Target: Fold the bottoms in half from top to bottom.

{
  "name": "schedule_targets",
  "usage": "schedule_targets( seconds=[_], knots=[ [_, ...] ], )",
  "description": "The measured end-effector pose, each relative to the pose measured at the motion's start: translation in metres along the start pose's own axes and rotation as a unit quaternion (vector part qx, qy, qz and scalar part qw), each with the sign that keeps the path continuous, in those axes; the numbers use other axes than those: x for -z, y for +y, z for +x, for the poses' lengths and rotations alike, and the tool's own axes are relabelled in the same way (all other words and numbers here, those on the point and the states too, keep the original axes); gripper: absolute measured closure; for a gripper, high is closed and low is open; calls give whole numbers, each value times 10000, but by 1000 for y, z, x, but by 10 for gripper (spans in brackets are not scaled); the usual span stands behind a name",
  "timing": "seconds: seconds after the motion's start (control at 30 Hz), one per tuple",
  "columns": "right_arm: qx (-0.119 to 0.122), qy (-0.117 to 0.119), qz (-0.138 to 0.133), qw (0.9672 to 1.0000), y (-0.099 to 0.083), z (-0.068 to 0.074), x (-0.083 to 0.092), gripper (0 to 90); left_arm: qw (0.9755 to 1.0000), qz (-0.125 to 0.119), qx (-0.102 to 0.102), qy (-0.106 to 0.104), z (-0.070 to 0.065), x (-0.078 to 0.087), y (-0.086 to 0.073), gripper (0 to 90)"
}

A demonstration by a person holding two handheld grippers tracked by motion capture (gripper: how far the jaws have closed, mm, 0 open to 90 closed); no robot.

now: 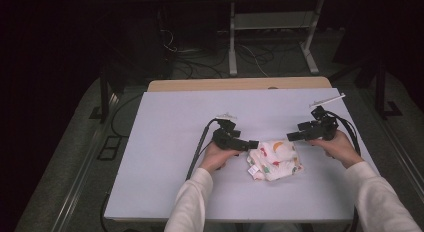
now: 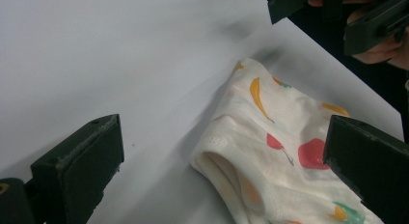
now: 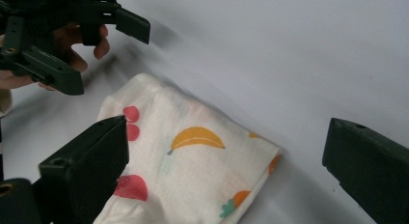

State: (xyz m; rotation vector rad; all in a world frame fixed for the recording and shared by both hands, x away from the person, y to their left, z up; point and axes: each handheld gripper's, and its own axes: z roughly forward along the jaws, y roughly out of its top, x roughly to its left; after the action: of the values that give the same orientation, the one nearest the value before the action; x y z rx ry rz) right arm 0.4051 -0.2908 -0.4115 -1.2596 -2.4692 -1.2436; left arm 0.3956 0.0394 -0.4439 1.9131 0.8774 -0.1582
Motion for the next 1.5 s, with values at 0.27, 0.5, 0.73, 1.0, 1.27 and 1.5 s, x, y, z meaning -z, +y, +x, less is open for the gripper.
schedule_targets(
  seconds=[0.27,0.5,0.73,1.0,1.27,1.5],
  knots=[
    [-146,-12,-64,9999,-9,-11,-9,52,10000,-5,42,-65,2,-7,-3,63],
    [-227,-35,-64,9997,-16,-21,-14,108,9999,83,22,-116,1,-14,-6,152],
    [-172,43,3,9998,-19,-23,-20,223,9998,100,57,-169,2,-19,-8,372],
    [-105,-21,90,9999,-19,-21,-29,435,9999,-4,105,-128,3,-19,-8,647],
    [-94,166,272,9994,-18,-20,-31,779,9997,117,136,-162,5,-22,-8,803],
    [-171,112,262,9994,-18,-20,-28,847,9999,142,-5,11,5,-17,-6,833]
  ],
)
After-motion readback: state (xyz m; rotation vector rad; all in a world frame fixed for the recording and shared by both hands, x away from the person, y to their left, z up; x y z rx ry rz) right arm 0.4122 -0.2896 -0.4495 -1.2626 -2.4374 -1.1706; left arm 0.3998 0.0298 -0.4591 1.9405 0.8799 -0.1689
